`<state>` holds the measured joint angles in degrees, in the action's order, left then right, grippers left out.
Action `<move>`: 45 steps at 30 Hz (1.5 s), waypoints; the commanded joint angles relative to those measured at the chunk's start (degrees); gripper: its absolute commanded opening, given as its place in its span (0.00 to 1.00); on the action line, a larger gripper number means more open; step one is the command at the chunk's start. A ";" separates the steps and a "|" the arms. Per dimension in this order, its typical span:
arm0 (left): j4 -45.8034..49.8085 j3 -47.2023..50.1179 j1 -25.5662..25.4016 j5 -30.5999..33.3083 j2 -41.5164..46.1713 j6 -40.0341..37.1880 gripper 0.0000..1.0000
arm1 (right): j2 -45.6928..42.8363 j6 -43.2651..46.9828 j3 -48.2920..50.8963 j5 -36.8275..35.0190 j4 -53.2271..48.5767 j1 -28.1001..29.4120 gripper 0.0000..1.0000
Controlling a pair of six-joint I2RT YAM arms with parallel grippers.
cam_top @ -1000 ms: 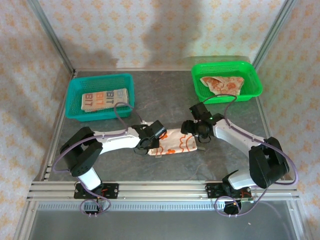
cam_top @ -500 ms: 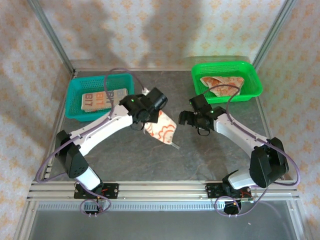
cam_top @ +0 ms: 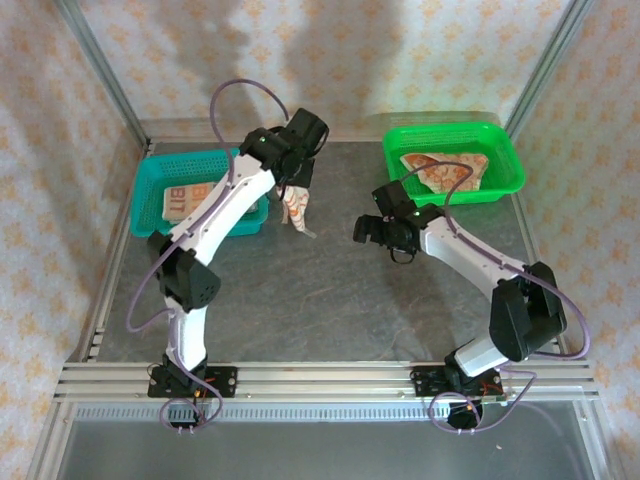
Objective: Fold and stack the towels
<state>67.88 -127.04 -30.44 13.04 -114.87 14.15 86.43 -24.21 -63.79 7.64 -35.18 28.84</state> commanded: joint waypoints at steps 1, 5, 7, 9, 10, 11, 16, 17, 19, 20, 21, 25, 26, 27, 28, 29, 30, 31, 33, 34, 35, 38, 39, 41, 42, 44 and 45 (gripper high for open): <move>5.16 -8.21 2.49 0.79 -2.76 -4.28 0.00 | 1.05 -0.40 -2.03 -2.01 -1.89 0.10 0.99; 8.94 -15.35 4.78 1.43 -6.13 -6.56 0.00 | 1.87 -0.46 -2.52 -2.26 -2.23 0.11 0.99; 9.50 -16.07 5.96 1.35 -6.17 -7.20 0.00 | 2.50 -0.45 -2.87 -2.25 -2.50 0.08 0.99; 9.39 -15.63 7.18 0.86 -5.53 -7.90 0.00 | 3.27 -0.48 -3.27 -2.24 -2.70 0.08 0.99; 9.39 -15.45 7.80 0.93 -5.23 -8.33 0.00 | 3.73 -0.49 -3.73 -2.11 -2.87 0.11 0.99; 9.37 -15.26 8.37 1.16 -4.96 -8.77 0.00 | 4.13 -0.44 -4.03 -1.95 -2.99 0.12 0.99; 9.71 -14.94 12.21 1.49 -3.86 -10.92 0.00 | 6.10 0.03 -6.37 -1.68 -4.00 0.11 0.99; 9.56 -14.68 12.96 1.64 -3.45 -11.07 0.00 | 6.42 0.12 -6.77 -1.64 -4.15 0.08 0.99; 9.08 -13.71 14.90 1.93 -2.47 -11.66 0.00 | 7.14 0.26 -7.55 -1.31 -4.41 0.09 0.99; 8.85 -13.31 15.68 2.02 -1.99 -11.94 0.00 | 7.42 0.21 -7.79 -1.07 -4.50 0.08 0.99; 8.58 -12.78 16.78 1.99 -1.56 -12.02 0.00 | 7.74 0.23 -8.05 -0.83 -4.54 0.12 0.99; 6.95 -9.75 21.34 -1.85 -0.19 -13.49 0.00 | 9.18 0.32 -8.98 -0.09 -4.72 0.09 0.99; 6.31 -8.73 22.27 -2.55 -0.03 -13.90 0.00 | 9.43 0.30 -9.19 0.08 -4.72 0.10 0.99; 5.52 -7.60 23.22 -3.08 0.10 -14.21 0.00 | 9.89 0.39 -9.41 0.26 -4.76 0.08 0.99; 4.87 -6.60 23.85 -3.21 0.10 -14.54 0.00 | 10.21 0.55 -9.75 0.49 -4.96 0.12 0.99; 4.46 -5.78 24.29 -3.33 0.11 -14.83 0.00 | 10.46 0.63 -10.01 0.57 -5.06 0.09 0.99; 3.95 -4.80 24.83 -3.84 0.15 -15.25 0.00 | 10.67 0.73 -10.23 0.56 -5.09 0.08 0.99; 3.31 -3.72 25.15 -4.04 0.13 -15.42 0.00 | 10.95 0.93 -10.45 0.62 -5.23 0.09 0.99; 2.36 -1.97 25.71 -3.53 0.17 -16.07 0.00 | 11.37 1.21 -10.93 0.62 -5.49 0.08 0.99; 1.94 -1.27 25.99 -3.32 0.17 -16.49 0.00 | 11.62 1.32 -11.21 0.65 -5.66 0.08 0.99; 1.48 -0.83 26.35 -3.19 0.14 -16.61 0.00 | 11.86 1.39 -11.42 0.76 -5.72 0.10 0.99; 0.48 0.06 27.55 -2.88 -0.25 -17.35 0.00 | 12.69 1.74 -12.21 1.35 -5.99 0.13 0.99; 0.18 0.13 27.93 -2.64 -0.48 -17.49 0.00 | 12.97 1.74 -12.51 1.42 -6.08 0.12 0.99; 0.07 0.05 28.93 -2.59 -1.01 -17.70 0.00 | 13.51 1.91 -12.91 1.65 -6.26 0.08 0.99; -0.07 0.05 29.40 -2.89 -1.21 -17.67 0.00 | 13.69 2.05 -13.18 1.71 -6.26 0.12 0.99; -0.70 0.39 30.12 -3.46 -1.44 -17.76 0.00 | 14.03 2.09 -13.39 1.87 -6.30 0.09 0.99; -0.90 0.33 30.43 -3.71 -1.80 -17.92 0.00 | 14.30 2.20 -13.61 2.06 -6.37 0.08 0.99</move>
<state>68.58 -127.00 -1.13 9.37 -115.81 -2.11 100.12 -22.87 -75.50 9.65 -39.75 28.84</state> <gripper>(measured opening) 0.049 0.993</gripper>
